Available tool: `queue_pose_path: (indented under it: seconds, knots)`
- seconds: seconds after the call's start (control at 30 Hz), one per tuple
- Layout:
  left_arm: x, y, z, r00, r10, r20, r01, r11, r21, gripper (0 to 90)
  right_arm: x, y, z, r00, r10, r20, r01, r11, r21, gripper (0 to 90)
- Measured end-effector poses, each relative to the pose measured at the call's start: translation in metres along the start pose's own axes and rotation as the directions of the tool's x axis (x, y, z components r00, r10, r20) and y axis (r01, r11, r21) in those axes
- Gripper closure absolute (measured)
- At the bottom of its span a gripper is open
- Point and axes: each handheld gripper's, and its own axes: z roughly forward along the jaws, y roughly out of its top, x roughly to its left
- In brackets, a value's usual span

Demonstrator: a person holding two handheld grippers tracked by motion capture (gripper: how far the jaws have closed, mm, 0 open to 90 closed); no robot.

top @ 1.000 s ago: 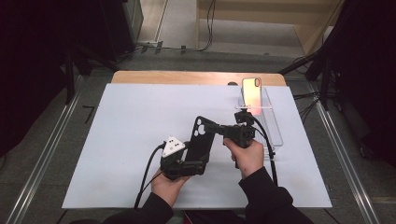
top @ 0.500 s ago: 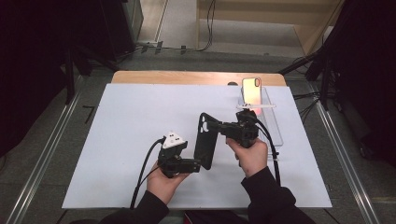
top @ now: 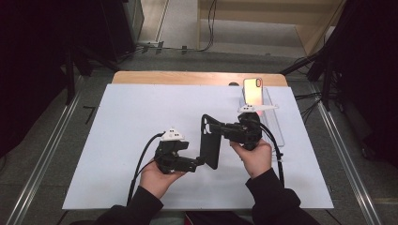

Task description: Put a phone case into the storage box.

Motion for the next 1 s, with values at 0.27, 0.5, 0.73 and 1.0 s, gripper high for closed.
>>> queue_pose_path:
  seconds: [0.27, 0.5, 0.73, 1.0]
  knots:
    - [0.009, 0.009, -0.011, 0.9977, -0.014, 0.067, 0.012, 0.9991, 0.04, 16.6, -0.003, 0.0, -0.004, 0.9986, -0.038, -0.038, 0.039, 0.999, 0.032, 77.8]
    - [0.018, 0.016, -0.022, 0.9956, 0.021, 0.091, -0.022, 0.9997, 0.009, 24.5, -0.006, -0.002, -0.005, 0.9932, -0.08, -0.084, 0.084, 0.995, 0.045, 77.8]
    - [0.024, 0.022, -0.028, 0.9932, 0.053, 0.104, -0.054, 0.9985, 0.01, 25.9, -0.01, -0.003, -0.008, 0.9876, -0.089, -0.13, 0.097, 0.994, 0.057, 77.8]
    - [0.031, 0.029, -0.029, 0.985, 0.093, 0.145, -0.096, 0.9953, 0.014, 26.8, -0.012, -0.004, -0.012, 0.9771, -0.129, -0.169, 0.143, 0.987, 0.072, 77.7]
